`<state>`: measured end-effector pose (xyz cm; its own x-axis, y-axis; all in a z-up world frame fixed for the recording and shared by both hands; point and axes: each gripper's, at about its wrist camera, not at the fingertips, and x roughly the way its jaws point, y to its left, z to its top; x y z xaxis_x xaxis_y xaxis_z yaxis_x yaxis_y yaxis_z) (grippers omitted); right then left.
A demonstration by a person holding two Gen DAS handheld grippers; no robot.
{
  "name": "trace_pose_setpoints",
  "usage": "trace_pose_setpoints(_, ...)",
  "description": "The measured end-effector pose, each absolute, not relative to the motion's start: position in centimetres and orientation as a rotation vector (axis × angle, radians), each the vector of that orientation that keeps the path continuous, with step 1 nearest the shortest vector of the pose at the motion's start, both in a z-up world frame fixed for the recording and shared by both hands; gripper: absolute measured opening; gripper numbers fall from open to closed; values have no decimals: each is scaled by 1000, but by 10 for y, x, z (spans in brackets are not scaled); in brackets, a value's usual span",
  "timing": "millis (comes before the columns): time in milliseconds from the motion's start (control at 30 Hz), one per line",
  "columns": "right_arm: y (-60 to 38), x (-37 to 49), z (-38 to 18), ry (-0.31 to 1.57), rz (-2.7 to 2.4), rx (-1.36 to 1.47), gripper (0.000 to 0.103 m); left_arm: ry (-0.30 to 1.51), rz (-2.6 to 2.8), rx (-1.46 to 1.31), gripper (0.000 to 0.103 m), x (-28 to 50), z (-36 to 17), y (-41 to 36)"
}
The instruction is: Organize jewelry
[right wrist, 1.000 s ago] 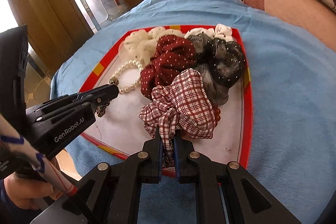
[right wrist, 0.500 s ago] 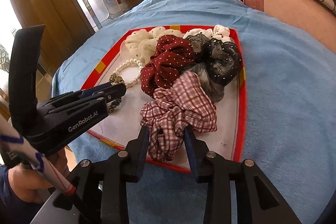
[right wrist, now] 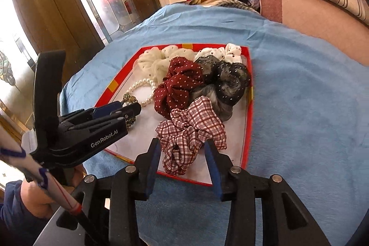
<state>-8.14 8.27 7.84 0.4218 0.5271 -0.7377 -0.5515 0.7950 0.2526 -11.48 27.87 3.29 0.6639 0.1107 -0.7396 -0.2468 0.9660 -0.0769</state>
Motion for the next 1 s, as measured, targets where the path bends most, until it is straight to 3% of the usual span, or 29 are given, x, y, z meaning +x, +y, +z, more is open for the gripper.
trace_pose_setpoints(200,75,-80,82,899,648,-29,50,820,212,-166,53,-114,32,279)
trace_pose_setpoints(333,71,-80,84,893,632,-27,55,826,219,-162,71,-113,31,278)
trace_pose_setpoints(467,67,-82,86,886,618,-30,63,828,227,-146,79,-113,30,276)
trace_pose_setpoints(533,65,-84,86,884,611,-30,66,834,234,-143,89,-112,30,276)
trace_pose_setpoints(1000,49,-99,94,858,567,-21,75,832,259,-132,93,-117,32,272)
